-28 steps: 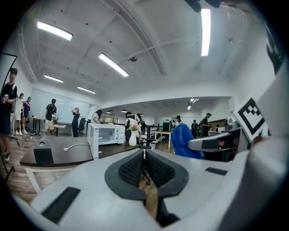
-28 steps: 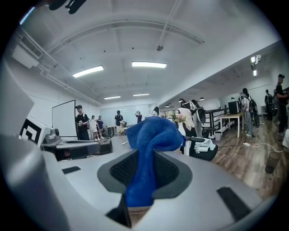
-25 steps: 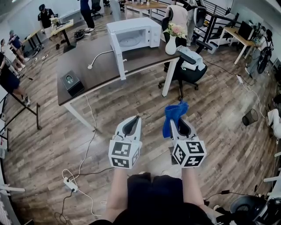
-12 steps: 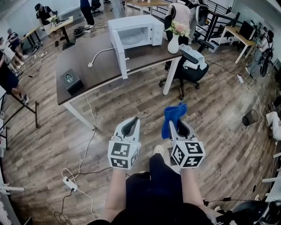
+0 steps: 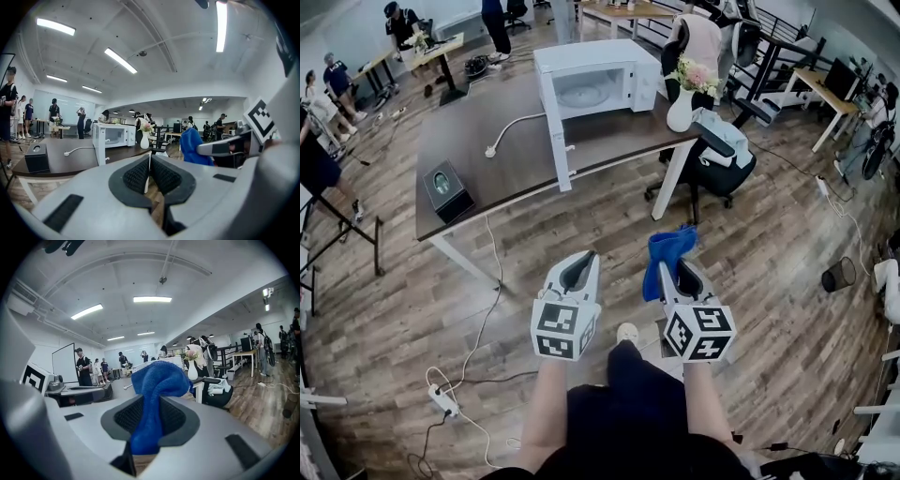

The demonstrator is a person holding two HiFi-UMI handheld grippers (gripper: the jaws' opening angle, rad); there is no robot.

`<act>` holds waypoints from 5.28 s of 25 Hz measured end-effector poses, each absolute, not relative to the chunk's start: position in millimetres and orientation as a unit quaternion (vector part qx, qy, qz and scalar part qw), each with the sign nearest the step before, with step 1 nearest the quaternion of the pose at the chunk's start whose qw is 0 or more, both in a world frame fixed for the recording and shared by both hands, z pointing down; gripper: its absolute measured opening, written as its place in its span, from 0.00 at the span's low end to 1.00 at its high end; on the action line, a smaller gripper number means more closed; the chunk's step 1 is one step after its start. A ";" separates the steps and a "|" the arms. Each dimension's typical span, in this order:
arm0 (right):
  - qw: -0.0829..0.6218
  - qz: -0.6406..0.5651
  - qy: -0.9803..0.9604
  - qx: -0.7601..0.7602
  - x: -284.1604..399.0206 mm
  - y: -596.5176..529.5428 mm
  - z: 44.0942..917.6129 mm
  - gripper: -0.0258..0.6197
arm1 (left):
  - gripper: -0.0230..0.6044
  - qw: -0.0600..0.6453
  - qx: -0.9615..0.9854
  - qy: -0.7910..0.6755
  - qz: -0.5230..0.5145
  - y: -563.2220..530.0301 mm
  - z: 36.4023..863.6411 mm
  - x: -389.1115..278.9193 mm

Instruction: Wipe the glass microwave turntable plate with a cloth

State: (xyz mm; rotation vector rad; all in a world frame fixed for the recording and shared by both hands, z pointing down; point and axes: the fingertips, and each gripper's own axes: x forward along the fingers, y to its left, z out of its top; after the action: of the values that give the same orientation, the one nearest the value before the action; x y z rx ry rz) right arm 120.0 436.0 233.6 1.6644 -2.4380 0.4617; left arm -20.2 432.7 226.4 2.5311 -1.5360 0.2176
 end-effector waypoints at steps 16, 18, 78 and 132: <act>0.074 0.159 -0.830 0.529 151.8 263.5 238.2 0.17 | 0.06 0.079 0.829 -0.549 0.075 271.2 227.8 8.7; 0.074 0.158 -0.832 0.526 156.7 247.5 239.7 0.17 | 0.06 0.078 0.827 -0.552 0.072 256.1 227.8 13.5; 0.160 0.188 -0.852 0.461 96.3 -162.8 307.6 0.18 | 0.06 0.124 0.792 -0.593 0.081 -160.2 278.3 -31.1; 0.270 -0.167 -0.931 0.180 -140.1 -326.4 352.9 0.17 | 0.06 0.170 0.623 -0.763 0.027 -172.6 364.5 -109.7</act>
State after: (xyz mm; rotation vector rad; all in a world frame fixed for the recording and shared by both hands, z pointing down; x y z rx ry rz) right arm -140.1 -326.4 352.9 0.4847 -2.5091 -0.4510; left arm -109.7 -172.6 364.5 1.7713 -2.1676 0.0770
